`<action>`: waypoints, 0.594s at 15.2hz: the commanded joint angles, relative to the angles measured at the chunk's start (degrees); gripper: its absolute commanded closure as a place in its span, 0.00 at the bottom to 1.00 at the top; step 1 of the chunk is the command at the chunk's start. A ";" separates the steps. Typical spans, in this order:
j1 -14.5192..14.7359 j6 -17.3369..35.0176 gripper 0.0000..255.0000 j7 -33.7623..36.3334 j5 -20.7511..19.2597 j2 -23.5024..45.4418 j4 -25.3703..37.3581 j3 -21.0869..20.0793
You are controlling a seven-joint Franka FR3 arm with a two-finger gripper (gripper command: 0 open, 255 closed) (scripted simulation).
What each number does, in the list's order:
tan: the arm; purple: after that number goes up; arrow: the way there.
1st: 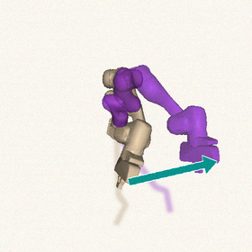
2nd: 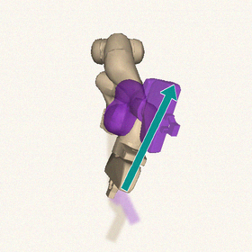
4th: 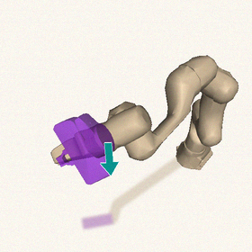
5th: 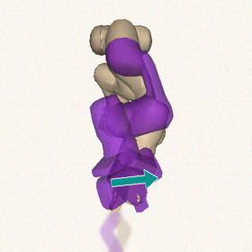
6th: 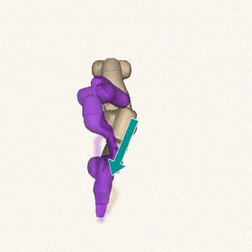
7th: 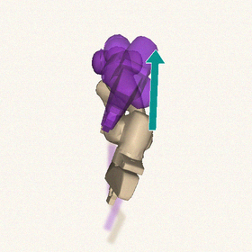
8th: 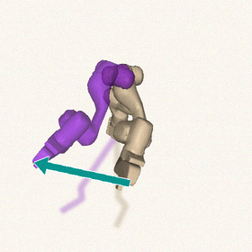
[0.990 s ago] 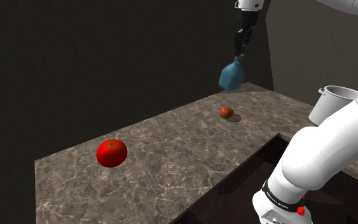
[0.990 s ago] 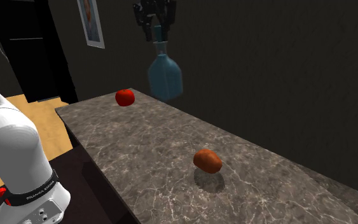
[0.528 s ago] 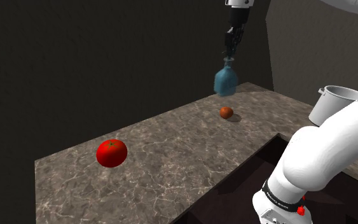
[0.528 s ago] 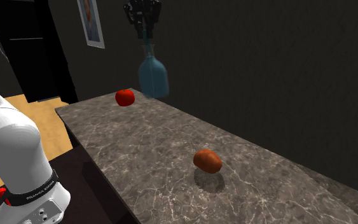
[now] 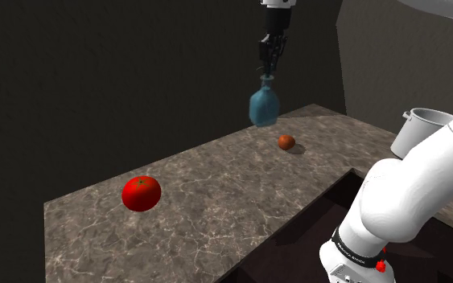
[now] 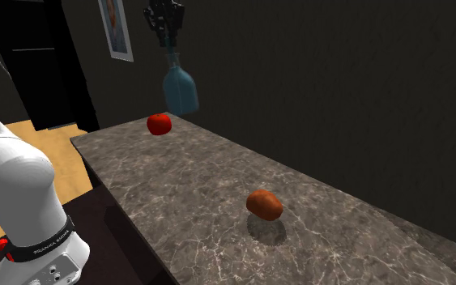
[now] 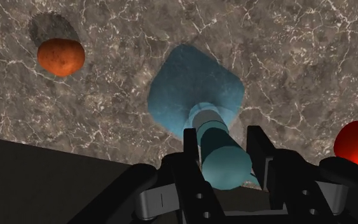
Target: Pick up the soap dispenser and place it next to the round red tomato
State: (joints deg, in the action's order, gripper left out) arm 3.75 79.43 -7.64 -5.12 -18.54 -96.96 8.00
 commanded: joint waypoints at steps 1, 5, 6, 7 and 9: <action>1.00 -0.10 1.00 3.19 0.66 0.27 0.18 -2.10; 2.86 -0.32 1.00 8.68 1.85 2.81 2.61 -5.71; 3.33 -0.40 1.00 10.04 2.10 3.59 3.39 -6.59; 3.81 -0.48 1.00 11.40 2.33 4.44 4.26 -7.45; 4.78 -0.70 1.00 14.10 2.70 6.30 6.22 -9.16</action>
State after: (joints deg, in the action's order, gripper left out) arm 7.96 79.06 4.78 -2.65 -12.87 -91.64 -0.14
